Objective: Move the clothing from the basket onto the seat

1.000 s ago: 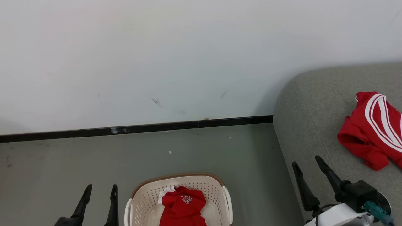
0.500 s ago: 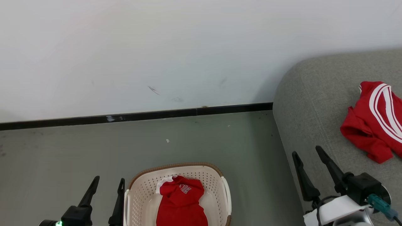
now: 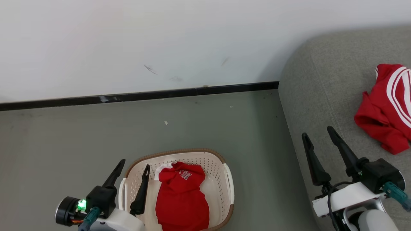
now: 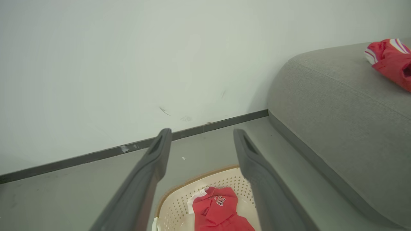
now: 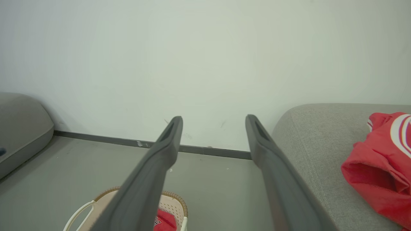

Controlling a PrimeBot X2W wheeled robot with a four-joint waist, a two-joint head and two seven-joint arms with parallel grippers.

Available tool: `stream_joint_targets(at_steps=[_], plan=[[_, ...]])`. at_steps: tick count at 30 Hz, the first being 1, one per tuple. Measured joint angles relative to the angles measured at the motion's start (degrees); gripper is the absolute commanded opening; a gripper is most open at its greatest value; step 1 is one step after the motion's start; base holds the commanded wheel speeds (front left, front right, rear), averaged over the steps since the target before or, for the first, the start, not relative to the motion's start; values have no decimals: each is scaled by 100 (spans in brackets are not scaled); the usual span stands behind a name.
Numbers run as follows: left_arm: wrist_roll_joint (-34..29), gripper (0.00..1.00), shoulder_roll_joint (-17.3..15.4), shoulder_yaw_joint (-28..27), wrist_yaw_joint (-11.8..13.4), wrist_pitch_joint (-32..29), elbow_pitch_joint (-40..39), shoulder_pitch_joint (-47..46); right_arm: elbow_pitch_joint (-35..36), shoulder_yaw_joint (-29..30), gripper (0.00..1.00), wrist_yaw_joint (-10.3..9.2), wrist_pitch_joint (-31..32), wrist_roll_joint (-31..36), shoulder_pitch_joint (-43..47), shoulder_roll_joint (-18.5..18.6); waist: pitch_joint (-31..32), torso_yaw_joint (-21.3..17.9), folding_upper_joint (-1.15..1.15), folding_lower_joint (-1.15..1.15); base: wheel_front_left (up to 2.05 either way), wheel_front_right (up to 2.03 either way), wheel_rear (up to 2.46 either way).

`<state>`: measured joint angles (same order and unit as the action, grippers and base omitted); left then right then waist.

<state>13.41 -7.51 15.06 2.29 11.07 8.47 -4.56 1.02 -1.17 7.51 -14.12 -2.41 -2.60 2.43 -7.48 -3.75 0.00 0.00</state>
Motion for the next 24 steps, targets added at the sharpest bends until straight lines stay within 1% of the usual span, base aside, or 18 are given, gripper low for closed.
stream_joint_targets(at_steps=[9,15,24], plan=[[-130,100,94,216,-137,-111,396,-564,242,221,100,0,0,10,-131,1,-514,-85,0,0,0,0,0],[-246,100,153,369,-243,-151,711,-950,483,232,100,0,0,48,-392,1,-909,-169,0,0,0,0,0],[-371,100,174,469,-297,-167,1148,-1519,792,229,100,0,-2,46,-837,2,-1555,-318,0,0,0,0,0]])
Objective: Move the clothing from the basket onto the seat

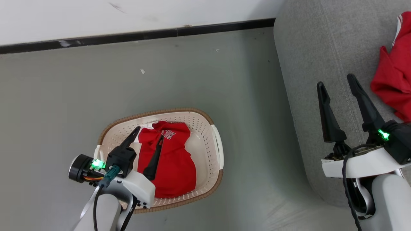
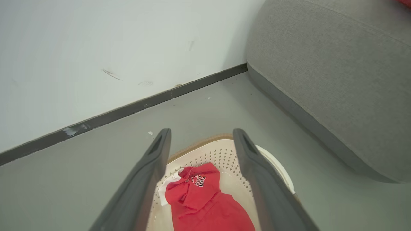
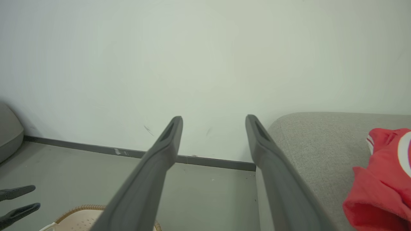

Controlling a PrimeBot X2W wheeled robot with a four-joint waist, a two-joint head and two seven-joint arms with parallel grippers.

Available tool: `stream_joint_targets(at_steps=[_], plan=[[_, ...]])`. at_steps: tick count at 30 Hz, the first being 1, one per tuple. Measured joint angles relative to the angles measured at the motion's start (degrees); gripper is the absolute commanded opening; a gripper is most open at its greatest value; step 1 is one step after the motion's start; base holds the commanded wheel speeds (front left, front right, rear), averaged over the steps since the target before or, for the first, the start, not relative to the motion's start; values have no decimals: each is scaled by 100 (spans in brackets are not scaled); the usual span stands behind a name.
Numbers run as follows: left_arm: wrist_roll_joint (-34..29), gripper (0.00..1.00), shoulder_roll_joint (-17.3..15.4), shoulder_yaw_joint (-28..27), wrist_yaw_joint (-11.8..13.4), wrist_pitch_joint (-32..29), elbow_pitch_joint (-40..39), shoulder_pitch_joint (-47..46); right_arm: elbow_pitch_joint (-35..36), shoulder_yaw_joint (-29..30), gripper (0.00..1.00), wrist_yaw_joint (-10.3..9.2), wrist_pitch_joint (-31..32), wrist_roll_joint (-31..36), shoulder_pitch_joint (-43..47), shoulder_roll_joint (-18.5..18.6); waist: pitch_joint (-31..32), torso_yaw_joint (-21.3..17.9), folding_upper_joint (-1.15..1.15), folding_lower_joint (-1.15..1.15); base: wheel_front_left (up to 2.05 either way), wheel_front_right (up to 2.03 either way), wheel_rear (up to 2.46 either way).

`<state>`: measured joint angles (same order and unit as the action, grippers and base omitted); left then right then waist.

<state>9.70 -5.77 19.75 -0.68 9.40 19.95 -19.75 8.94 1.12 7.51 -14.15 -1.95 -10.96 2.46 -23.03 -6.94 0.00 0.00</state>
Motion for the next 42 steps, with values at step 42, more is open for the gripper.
stream_joint_targets(at_steps=[42], plan=[[-732,100,-25,292,10,29,1825,-2154,326,-27,100,0,-31,-170,-1668,7,-2520,-460,0,0,0,0,0]])
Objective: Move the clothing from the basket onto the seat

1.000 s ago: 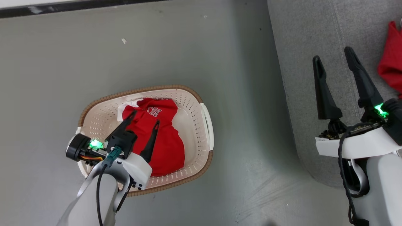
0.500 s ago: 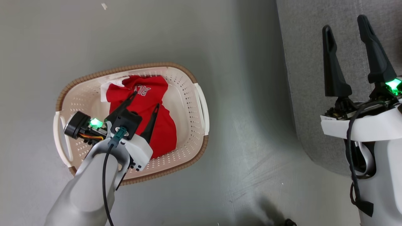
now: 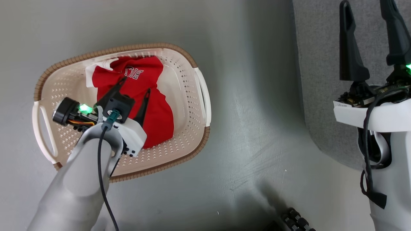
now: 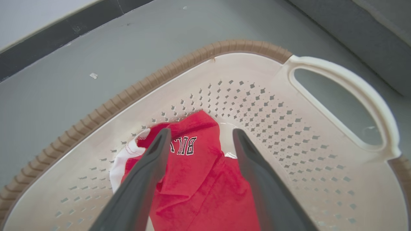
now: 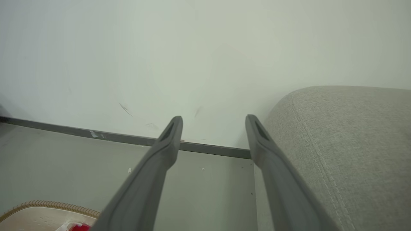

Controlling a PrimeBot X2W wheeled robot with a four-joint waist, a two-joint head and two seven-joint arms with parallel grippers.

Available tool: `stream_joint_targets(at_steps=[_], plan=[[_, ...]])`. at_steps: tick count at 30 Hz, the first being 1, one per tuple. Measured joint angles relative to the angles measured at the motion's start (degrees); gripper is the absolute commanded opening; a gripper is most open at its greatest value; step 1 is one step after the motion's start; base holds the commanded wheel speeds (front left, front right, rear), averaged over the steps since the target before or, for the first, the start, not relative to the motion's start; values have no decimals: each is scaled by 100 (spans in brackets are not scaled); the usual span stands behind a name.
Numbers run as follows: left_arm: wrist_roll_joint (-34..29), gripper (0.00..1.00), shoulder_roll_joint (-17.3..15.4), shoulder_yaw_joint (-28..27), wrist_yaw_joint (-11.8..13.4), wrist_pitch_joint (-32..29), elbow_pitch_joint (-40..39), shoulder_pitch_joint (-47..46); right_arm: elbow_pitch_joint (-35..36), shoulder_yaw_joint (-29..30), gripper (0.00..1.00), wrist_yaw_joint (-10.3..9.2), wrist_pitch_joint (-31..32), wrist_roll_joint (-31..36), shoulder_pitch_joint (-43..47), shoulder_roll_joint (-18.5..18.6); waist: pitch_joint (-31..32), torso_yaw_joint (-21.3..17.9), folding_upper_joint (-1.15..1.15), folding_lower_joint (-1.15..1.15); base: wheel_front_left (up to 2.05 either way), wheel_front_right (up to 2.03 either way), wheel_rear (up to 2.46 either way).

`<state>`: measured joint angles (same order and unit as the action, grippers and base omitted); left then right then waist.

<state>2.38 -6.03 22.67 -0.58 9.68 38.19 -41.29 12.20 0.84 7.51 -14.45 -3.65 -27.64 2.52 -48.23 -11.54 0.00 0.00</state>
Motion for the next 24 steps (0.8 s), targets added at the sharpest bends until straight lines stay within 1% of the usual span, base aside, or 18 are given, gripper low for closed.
stream_joint_targets(at_steps=[12,17,24], plan=[[-4,100,-7,-85,97,124,376,-397,27,-36,100,0,-1,-43,-471,4,-413,-19,0,0,0,0,0],[-153,100,-25,-77,127,156,580,-539,54,-112,100,0,-16,-43,-613,8,-551,-12,0,0,0,0,0],[-187,100,-68,-91,245,156,883,-739,91,-135,100,0,-18,-42,-765,11,-720,-4,0,0,0,0,0]])
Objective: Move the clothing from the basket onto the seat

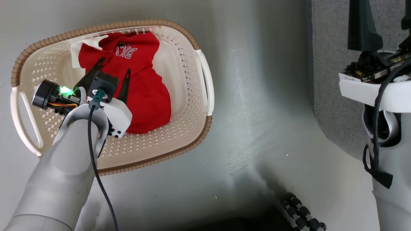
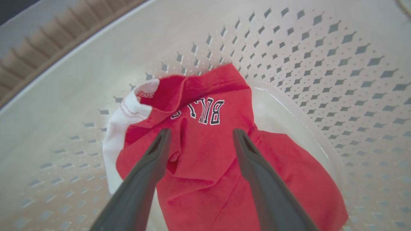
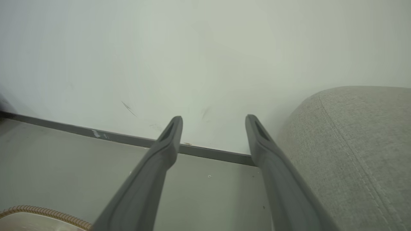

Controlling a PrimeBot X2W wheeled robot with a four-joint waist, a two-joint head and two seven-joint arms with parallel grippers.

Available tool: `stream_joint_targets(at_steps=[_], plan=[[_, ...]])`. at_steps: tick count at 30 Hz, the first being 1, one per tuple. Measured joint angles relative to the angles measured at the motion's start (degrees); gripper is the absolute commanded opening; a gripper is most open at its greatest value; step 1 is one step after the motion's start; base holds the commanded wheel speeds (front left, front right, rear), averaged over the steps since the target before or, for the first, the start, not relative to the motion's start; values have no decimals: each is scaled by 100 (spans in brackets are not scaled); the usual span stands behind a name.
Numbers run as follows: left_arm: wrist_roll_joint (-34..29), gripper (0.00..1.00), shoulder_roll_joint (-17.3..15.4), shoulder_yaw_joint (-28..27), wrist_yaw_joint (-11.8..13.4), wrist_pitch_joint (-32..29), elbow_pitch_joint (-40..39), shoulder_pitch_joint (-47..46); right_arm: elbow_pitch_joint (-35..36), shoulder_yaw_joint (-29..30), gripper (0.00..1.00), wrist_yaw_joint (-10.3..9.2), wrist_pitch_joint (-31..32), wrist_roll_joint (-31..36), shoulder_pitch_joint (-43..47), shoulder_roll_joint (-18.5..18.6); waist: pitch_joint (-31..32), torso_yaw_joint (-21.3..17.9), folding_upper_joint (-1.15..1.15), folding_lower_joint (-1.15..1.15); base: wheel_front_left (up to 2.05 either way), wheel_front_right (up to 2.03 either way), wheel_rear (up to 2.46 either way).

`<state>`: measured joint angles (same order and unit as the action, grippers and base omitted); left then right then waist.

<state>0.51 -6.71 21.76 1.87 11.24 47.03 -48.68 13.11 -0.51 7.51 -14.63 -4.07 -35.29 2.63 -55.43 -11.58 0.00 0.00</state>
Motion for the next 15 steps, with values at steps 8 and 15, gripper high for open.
stream_joint_targets(at_steps=[8,15], plan=[[-30,100,-9,-62,169,20,234,-292,35,-11,100,0,0,0,-53,3,-160,13,0,0,0,0,0],[-56,77,12,-60,253,36,449,-422,40,-12,100,0,0,-11,-150,4,-253,16,0,0,0,0,0]])
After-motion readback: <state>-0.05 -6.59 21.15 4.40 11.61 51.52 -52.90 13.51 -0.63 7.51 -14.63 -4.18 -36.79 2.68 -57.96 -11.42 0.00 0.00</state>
